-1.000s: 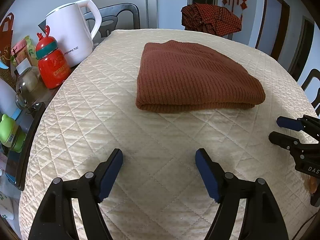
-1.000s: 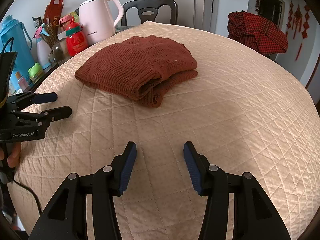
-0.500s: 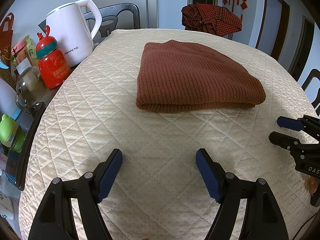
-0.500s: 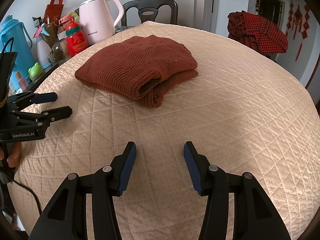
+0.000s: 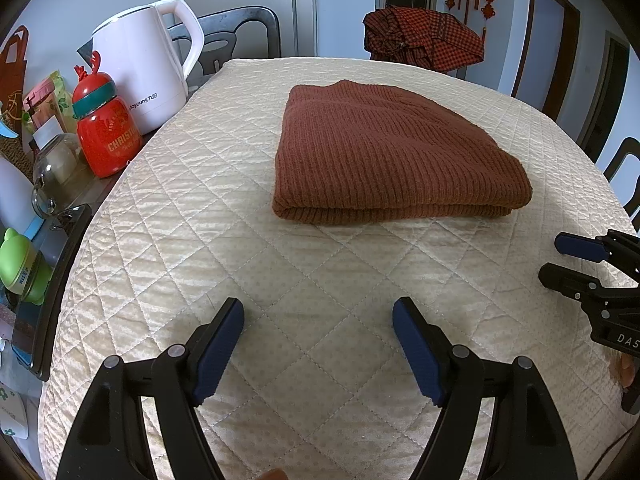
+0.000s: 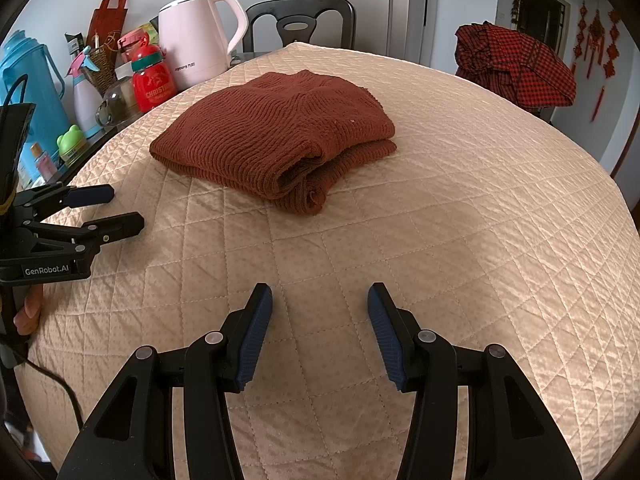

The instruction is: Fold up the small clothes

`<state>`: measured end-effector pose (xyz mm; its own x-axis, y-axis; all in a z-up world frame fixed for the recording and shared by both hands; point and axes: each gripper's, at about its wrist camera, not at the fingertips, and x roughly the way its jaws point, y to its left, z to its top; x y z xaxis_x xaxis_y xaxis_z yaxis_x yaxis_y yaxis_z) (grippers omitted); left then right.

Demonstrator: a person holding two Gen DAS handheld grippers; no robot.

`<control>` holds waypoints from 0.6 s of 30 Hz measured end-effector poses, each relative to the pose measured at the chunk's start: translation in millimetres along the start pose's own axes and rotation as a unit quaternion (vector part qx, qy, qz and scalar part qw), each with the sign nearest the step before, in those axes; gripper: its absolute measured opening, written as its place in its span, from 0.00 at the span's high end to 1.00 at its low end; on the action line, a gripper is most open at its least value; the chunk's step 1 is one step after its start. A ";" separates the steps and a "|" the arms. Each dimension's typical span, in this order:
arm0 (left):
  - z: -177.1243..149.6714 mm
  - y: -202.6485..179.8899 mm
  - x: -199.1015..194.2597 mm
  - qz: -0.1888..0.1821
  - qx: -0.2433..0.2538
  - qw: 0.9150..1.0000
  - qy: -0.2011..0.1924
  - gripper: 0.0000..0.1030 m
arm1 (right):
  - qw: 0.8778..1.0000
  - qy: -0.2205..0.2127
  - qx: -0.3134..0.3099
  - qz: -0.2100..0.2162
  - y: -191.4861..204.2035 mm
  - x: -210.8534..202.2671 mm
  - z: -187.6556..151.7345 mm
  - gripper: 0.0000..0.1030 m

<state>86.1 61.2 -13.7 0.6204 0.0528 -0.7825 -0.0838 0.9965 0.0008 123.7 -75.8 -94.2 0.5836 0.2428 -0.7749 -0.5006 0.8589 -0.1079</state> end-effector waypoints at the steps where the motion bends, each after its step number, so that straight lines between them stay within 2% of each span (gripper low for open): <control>1: 0.1 -0.1 0.2 0.000 0.000 1.000 0.000 0.23 | 1.000 0.000 0.000 0.000 0.0 0.0 0.0 0.51; 18: 0.4 4.2 0.4 0.000 -0.003 1.000 0.001 0.21 | 1.000 0.000 0.000 0.000 0.2 0.2 -0.1 0.51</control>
<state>86.3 65.4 -13.8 0.6184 0.0523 -0.7841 -0.0876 0.9962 -0.0027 123.6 -75.6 -94.4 0.5837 0.2428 -0.7748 -0.5004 0.8590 -0.1078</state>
